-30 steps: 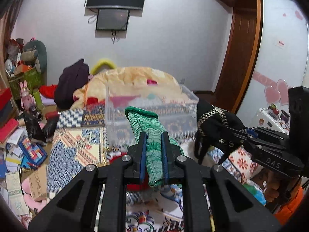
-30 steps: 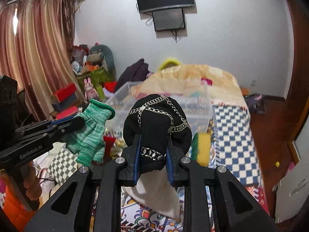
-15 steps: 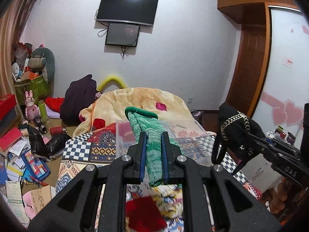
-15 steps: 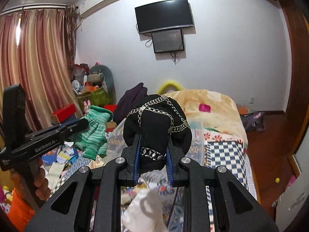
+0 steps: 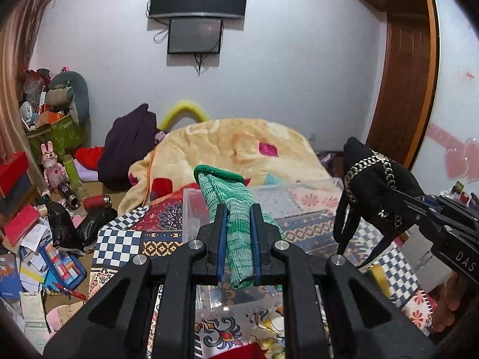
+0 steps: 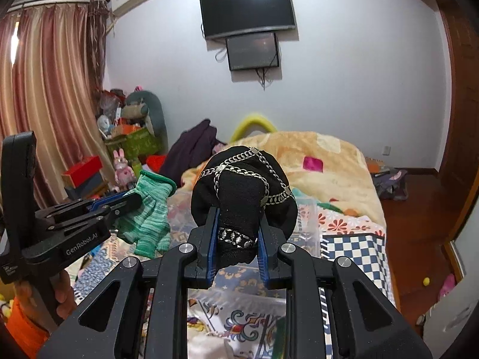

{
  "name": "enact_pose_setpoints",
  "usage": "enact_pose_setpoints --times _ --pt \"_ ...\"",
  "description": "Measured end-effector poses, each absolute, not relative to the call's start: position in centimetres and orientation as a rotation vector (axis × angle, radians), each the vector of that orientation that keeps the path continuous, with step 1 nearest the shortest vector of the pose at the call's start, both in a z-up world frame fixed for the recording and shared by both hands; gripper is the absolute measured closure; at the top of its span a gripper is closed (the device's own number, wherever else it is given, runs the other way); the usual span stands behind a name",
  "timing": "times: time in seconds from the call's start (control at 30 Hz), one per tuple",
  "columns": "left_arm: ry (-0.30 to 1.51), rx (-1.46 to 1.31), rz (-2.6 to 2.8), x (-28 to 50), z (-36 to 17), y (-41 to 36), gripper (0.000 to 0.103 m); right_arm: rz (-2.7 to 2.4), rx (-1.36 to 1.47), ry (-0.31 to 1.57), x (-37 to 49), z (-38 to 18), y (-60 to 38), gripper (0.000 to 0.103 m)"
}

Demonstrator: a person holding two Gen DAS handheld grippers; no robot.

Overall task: Organize soft objects
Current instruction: 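Carry the sock and hat into the clear box and open both grippers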

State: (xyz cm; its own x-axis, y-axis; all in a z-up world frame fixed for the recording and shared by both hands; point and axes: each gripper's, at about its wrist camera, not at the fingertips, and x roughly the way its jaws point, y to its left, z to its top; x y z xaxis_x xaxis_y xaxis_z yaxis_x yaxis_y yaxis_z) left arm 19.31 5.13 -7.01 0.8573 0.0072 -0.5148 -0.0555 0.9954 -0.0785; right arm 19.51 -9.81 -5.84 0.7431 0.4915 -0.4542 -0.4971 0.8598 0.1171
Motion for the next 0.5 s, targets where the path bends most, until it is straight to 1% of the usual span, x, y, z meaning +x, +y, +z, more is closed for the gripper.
enact_pose_setpoints --times 0.2,0.5 --pt "0.664 -0.103 -0.012 22.4 -9.2 5.5 0.089 0.537 -0.05 0.586 21.9 -7.6 -8.6 0.083" --pt "0.76 -0.082 -0.047 24.3 -11.4 5.2 0.089 0.535 -0.144 0.718 23.3 -10.1 -6.9 0.08"
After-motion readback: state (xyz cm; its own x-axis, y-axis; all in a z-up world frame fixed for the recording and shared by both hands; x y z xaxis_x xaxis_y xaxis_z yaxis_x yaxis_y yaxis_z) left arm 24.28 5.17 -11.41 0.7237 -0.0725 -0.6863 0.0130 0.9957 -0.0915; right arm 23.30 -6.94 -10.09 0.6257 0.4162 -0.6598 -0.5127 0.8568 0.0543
